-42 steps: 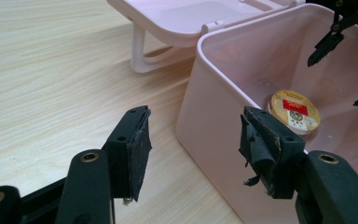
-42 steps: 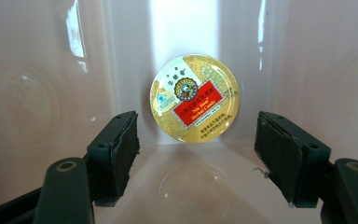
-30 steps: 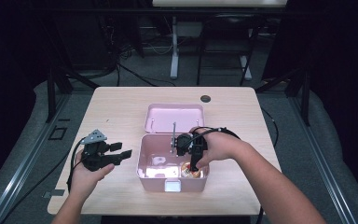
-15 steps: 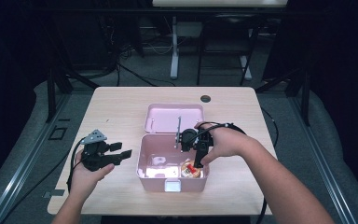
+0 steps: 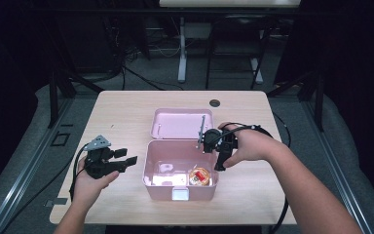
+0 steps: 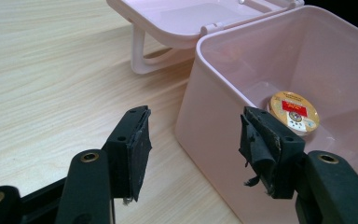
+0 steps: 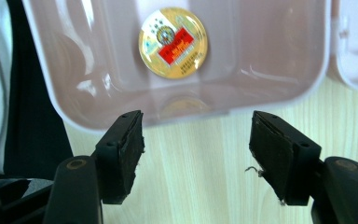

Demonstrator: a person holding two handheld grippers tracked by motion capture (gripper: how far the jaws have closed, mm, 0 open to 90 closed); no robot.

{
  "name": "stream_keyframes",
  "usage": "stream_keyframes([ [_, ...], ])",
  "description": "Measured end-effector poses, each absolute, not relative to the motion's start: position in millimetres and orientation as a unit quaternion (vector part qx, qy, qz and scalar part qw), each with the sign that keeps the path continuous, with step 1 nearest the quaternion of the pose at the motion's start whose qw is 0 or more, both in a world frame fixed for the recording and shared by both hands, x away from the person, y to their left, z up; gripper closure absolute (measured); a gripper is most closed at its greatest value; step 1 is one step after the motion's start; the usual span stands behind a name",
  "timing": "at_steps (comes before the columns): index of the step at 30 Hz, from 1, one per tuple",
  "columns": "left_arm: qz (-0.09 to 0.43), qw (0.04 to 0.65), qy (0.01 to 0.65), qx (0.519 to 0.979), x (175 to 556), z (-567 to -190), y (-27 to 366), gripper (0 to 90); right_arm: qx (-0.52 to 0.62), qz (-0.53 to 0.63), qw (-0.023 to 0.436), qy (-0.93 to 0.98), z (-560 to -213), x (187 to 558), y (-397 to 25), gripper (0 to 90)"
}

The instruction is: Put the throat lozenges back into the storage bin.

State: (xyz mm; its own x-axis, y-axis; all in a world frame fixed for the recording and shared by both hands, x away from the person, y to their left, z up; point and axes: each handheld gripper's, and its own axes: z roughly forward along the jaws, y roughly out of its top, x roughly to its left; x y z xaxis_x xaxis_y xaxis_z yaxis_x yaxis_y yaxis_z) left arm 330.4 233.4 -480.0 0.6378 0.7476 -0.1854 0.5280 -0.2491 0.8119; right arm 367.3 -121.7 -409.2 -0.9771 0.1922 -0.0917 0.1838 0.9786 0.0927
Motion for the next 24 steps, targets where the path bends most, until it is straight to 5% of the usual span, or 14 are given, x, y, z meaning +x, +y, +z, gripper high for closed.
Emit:
stream_keyframes([
  [24, 0.123, 0.454, 0.409, 0.782, 328.9, -481.1, 233.8, 42.6, 0.184, 0.037, 0.057, 0.981, -431.6, 367.1, -180.8, 32.6],
])
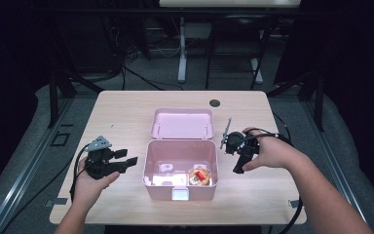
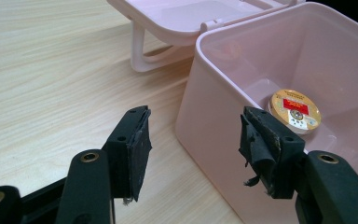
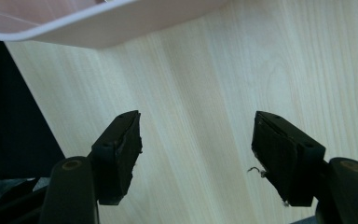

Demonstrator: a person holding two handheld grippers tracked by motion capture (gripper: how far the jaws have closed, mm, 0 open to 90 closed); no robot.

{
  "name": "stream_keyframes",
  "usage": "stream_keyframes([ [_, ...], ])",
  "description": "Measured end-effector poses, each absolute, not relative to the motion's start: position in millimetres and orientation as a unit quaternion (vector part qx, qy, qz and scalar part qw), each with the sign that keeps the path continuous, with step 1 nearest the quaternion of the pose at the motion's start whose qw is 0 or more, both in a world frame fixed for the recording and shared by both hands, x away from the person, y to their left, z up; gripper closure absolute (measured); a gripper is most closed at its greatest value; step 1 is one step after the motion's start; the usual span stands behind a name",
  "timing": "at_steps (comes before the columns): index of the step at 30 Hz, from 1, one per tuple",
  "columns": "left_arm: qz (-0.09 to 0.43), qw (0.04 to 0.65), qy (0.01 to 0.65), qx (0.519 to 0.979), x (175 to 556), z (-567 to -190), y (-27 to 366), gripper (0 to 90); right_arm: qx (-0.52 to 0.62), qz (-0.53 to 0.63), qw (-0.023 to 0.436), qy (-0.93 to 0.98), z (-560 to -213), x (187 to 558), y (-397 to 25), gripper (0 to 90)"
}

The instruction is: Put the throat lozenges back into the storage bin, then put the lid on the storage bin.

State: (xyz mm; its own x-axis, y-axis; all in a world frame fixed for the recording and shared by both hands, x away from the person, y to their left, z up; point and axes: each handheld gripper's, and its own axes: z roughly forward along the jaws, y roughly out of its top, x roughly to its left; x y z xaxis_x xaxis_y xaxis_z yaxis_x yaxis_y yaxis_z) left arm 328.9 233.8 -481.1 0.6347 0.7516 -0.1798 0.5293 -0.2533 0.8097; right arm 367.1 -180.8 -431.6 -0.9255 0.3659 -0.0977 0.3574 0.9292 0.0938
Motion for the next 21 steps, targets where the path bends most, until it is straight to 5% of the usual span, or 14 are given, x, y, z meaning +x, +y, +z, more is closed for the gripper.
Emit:
stream_keyframes([
  [21, 0.138, 0.46, 0.408, 0.777, 327.3, -478.4, 233.1, 39.6, 0.317, 0.112, 0.102, 0.936, -443.6, 365.9, -203.2, 36.0],
])
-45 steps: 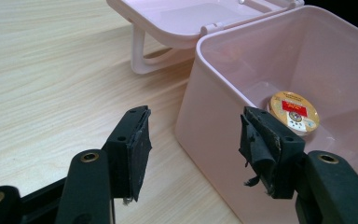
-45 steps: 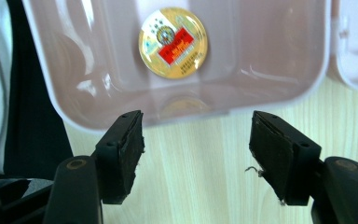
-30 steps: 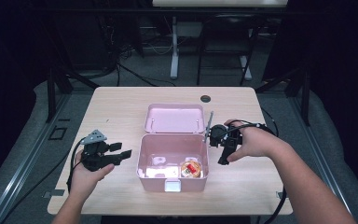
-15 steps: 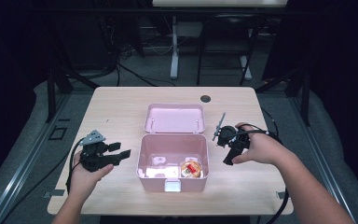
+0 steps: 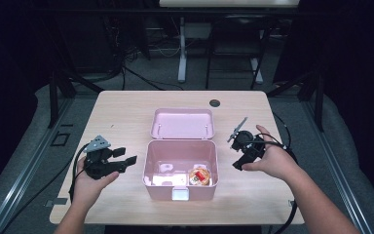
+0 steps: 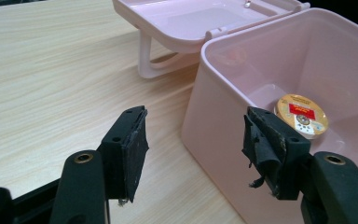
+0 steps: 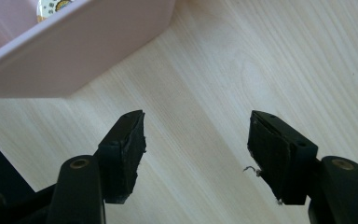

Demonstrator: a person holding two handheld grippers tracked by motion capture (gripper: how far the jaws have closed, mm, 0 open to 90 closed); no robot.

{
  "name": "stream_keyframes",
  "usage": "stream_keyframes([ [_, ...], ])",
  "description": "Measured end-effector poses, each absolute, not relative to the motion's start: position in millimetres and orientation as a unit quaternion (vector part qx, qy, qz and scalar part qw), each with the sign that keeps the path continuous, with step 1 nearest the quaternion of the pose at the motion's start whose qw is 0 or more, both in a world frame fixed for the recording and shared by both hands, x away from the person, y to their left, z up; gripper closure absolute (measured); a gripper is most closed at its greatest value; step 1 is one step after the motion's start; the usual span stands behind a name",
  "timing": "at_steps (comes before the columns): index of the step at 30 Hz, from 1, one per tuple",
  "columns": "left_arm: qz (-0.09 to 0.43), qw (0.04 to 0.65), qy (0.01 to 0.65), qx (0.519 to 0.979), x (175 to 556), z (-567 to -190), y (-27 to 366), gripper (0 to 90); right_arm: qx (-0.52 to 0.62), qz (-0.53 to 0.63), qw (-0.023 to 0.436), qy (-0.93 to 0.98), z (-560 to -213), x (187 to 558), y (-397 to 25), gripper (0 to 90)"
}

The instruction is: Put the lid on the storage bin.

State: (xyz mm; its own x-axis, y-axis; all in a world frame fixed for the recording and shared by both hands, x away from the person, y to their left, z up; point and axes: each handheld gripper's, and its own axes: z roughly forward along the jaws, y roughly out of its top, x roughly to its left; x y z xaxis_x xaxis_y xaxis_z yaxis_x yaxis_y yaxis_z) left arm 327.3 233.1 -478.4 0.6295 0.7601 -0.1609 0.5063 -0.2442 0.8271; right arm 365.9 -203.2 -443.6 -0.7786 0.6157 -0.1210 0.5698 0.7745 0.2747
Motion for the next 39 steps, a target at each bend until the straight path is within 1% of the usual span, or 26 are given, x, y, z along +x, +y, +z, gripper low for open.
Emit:
stream_keyframes([
  [10, 0.135, 0.473, 0.406, 0.77, 326.8, -475.2, 230.2, 40.2, 0.371, 0.14, 0.096, 0.913, -454.0, 361.8, -215.5, 36.1],
  [15, 0.134, 0.481, 0.394, 0.771, 323.2, -473.5, 223.7, 40.2, 0.384, 0.167, 0.101, 0.902, -455.1, 361.1, -218.7, 39.7],
  [18, 0.129, 0.487, 0.391, 0.77, 321.6, -472.1, 222.1, 44.9, 0.383, 0.175, 0.11, 0.901, -454.5, 360.7, -217.9, 43.6],
  [23, 0.116, 0.491, 0.386, 0.773, 320.3, -472.8, 220.0, 54.3, 0.39, 0.194, 0.13, 0.891, -454.2, 360.9, -217.8, 44.8],
  [24, 0.115, 0.491, 0.386, 0.772, 320.1, -473.2, 219.1, 54.8, 0.392, 0.194, 0.132, 0.889, -454.2, 361.5, -218.3, 46.9],
  [27, 0.115, 0.486, 0.383, 0.777, 319.6, -473.7, 216.8, 58.2, 0.405, 0.217, 0.129, 0.879, -454.9, 363.5, -220.9, 49.2],
  [34, 0.113, 0.48, 0.372, 0.786, 317.3, -473.4, 211.2, 65.7, 0.43, 0.234, 0.135, 0.861, -456.8, 369.3, -225.4, 49.5],
  [39, 0.109, 0.477, 0.371, 0.789, 316.4, -474.1, 207.7, 69.1, 0.435, 0.241, 0.142, 0.856, -457.0, 370.7, -224.4, 49.9],
])
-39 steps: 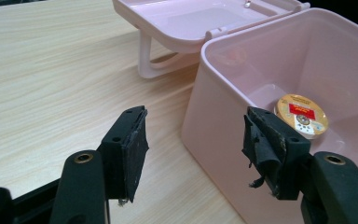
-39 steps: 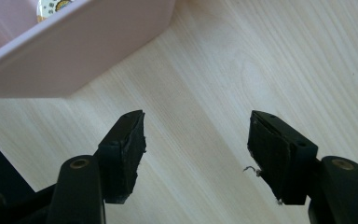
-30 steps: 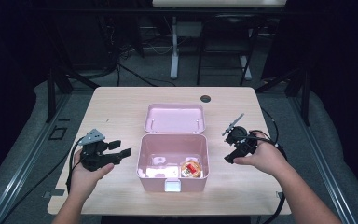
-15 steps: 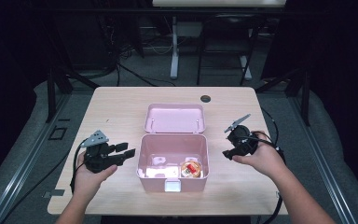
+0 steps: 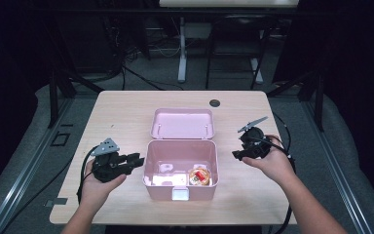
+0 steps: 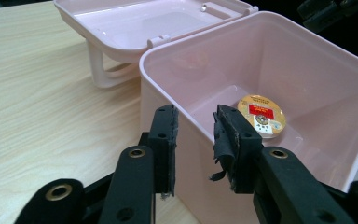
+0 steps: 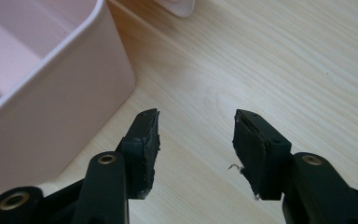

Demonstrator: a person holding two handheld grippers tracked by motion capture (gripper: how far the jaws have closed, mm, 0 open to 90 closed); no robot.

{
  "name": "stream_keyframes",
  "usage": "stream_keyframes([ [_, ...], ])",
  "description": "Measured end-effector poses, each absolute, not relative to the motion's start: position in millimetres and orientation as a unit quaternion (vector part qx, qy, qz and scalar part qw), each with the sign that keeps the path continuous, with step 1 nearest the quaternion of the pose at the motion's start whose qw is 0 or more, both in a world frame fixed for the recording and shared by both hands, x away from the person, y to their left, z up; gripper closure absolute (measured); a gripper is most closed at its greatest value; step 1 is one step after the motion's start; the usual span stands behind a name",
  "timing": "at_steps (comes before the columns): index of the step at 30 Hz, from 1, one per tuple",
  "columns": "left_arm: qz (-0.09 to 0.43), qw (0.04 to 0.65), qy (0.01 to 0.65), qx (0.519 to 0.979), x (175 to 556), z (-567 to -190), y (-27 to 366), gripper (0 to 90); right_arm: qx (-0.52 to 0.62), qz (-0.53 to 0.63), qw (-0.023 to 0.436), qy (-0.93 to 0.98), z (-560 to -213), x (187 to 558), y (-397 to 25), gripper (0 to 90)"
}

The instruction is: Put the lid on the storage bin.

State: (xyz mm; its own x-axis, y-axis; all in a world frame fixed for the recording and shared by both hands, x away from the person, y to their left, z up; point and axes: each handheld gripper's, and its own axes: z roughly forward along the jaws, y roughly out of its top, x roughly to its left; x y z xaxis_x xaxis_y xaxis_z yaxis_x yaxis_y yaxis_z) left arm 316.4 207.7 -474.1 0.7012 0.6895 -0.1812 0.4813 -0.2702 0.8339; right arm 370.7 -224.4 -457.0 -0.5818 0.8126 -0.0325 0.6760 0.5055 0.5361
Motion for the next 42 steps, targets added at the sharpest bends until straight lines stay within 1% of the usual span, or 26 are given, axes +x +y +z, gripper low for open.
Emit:
stream_keyframes([
  [9, 0.112, 0.475, 0.364, 0.794, 314.5, -474.0, 203.7, 75.9, 0.447, 0.267, 0.158, 0.839, -453.5, 373.7, -221.4, 49.6],
  [16, 0.11, 0.469, 0.357, 0.8, 314.0, -475.0, 199.0, 79.7, 0.456, 0.28, 0.159, 0.83, -455.8, 381.4, -218.8, 49.0],
  [30, 0.109, 0.463, 0.356, 0.804, 314.1, -477.7, 195.9, 77.8, 0.473, 0.304, 0.161, 0.811, -451.0, 393.8, -214.9, 46.9],
  [42, 0.112, 0.464, 0.354, 0.804, 313.5, -478.2, 195.5, 78.2, 0.484, 0.321, 0.18, 0.794, -446.8, 406.9, -210.9, 47.7],
])
